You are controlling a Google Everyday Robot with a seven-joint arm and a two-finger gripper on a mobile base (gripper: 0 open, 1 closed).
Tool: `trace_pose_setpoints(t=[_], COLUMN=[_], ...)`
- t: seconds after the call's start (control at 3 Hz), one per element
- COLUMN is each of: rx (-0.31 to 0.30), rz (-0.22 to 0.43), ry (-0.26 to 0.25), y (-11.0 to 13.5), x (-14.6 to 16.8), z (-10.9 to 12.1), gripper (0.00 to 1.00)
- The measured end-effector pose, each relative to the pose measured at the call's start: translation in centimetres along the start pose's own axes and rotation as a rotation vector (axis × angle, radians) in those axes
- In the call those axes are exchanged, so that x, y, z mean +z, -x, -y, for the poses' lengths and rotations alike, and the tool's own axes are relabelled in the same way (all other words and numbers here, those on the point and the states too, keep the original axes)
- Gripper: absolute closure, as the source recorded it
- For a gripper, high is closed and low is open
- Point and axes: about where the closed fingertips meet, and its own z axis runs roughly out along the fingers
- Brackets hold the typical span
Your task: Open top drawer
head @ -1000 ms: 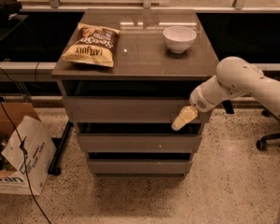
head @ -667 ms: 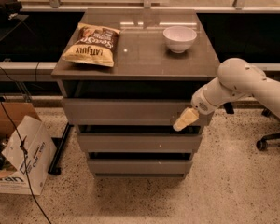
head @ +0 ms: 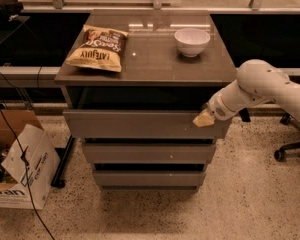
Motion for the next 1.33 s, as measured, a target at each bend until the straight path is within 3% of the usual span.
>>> trace_pose_setpoints(t=[0.33,0.67,1.33], rx=[0.0,0.0,-0.018], rz=[0.0,0.0,0.006], ry=[0.0,0.0,-0.012], y=[0.41,0.64,1.08], x=[-0.69,-1.09,-1.21], z=[0.0,0.0,-0.12], gripper=[0.89,0.86,0.39])
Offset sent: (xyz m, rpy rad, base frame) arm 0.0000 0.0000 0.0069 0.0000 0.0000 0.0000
